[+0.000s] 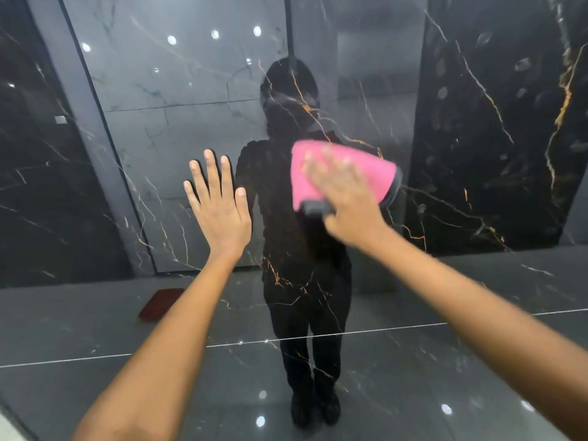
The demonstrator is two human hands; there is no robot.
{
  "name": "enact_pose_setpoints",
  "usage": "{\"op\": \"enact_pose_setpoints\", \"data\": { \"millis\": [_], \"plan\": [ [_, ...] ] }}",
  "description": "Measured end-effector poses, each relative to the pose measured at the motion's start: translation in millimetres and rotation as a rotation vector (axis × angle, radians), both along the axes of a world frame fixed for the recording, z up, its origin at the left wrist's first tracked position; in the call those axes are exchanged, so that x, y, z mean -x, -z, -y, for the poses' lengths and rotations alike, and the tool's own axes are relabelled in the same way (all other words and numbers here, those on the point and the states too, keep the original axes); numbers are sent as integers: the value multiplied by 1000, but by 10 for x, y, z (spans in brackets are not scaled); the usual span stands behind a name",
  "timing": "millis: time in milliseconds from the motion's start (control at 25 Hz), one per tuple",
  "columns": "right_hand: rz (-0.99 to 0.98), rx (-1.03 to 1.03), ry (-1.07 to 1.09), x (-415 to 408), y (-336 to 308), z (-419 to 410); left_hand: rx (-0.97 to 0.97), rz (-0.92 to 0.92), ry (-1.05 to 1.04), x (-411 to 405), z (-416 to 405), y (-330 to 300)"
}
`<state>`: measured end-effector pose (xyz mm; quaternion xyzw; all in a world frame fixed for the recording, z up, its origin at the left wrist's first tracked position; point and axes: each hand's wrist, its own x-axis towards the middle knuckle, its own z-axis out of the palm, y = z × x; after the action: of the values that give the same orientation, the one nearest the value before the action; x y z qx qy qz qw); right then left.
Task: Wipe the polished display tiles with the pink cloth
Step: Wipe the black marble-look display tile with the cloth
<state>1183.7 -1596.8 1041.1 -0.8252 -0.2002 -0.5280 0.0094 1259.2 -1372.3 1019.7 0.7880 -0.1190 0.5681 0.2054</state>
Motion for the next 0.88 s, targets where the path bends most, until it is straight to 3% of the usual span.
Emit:
{"op": "enact_pose_setpoints", "data": {
  "millis": [120, 200, 280, 400, 440, 480, 600, 680, 760, 880],
  "plan": [
    [-349, 623, -21, 301, 1326, -140, -4, -17, 5, 12, -15, -14],
    [-391, 868, -11, 339, 1419, 9, -21, -22, -4, 29, -13, -16],
    [-241, 661, -33, 182, 972, 38, -18, -34, -6, 33, -24, -14],
    [-101, -59, 23, 10, 229, -202, -20, -45, 0, 28, -25, 16],
    [-78, -123, 33, -8, 224, -301, -26, -48, 6, 28, -22, 5],
    [-88, -17, 39, -16, 388, -367, -25, -52, 15, 39, -16, -15],
    [-351, 657, 8, 162, 1312, -318, 20, -99, 51, 170, 2, 64],
    [-394, 776, -3, 298, 1477, -48, -53, -93, 89, 313, 35, 367],
    [-261, 584, -50, 275, 1118, 230, -158, -86, 111, 379, 82, 680],
    [86, -5, 59, 257, 140, 681, -164, -88, 83, 247, 168, 861]
  ]
}}
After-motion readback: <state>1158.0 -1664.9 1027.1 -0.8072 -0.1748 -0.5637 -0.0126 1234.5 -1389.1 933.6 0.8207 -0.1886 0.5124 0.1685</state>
